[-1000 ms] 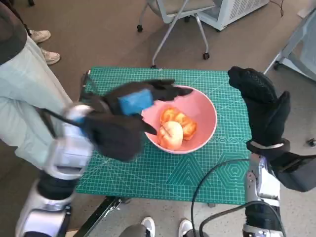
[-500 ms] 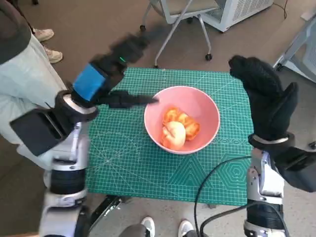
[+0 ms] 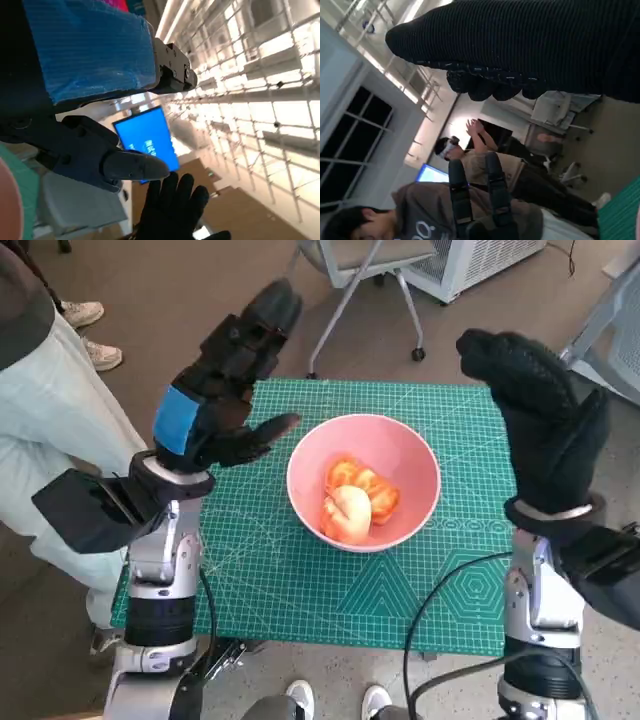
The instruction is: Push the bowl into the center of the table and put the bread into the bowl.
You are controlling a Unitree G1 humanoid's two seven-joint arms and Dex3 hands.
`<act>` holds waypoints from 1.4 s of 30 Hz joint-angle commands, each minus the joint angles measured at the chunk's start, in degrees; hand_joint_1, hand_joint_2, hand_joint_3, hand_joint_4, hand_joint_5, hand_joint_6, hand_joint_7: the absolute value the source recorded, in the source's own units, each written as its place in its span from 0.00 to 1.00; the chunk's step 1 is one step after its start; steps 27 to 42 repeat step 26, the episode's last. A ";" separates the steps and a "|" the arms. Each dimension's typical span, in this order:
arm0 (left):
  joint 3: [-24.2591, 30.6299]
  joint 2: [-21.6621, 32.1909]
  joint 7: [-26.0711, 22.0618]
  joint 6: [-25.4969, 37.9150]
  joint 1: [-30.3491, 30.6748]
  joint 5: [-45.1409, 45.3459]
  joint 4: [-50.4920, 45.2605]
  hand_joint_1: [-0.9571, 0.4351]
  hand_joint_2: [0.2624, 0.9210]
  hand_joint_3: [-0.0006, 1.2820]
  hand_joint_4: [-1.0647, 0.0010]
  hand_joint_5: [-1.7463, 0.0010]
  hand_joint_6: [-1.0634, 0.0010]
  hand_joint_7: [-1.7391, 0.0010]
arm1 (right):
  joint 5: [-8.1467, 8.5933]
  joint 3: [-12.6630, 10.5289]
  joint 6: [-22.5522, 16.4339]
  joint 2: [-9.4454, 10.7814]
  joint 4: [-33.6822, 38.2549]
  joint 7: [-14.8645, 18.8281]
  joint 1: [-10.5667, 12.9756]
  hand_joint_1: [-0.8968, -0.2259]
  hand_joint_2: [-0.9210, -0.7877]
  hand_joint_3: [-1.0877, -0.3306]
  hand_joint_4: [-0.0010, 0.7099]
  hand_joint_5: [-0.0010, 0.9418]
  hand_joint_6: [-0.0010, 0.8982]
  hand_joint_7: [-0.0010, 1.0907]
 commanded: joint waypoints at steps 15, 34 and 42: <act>-2.91 -0.48 2.91 0.12 3.86 1.74 -5.53 0.19 1.00 0.38 0.84 0.98 0.78 0.96 | -0.18 0.16 4.21 -0.73 -4.00 -1.06 2.22 0.32 0.00 0.54 0.37 0.00 0.15 0.49; -3.43 0.19 2.12 1.20 4.02 0.39 -6.58 0.18 1.00 0.39 0.85 0.99 0.81 0.95 | -0.73 0.39 5.59 -0.38 -5.81 -1.96 3.21 0.33 0.00 0.53 0.35 0.00 0.14 0.49; -3.43 0.19 2.12 1.20 4.02 0.39 -6.58 0.18 1.00 0.39 0.85 0.99 0.81 0.95 | -0.73 0.39 5.59 -0.38 -5.81 -1.96 3.21 0.33 0.00 0.53 0.35 0.00 0.14 0.49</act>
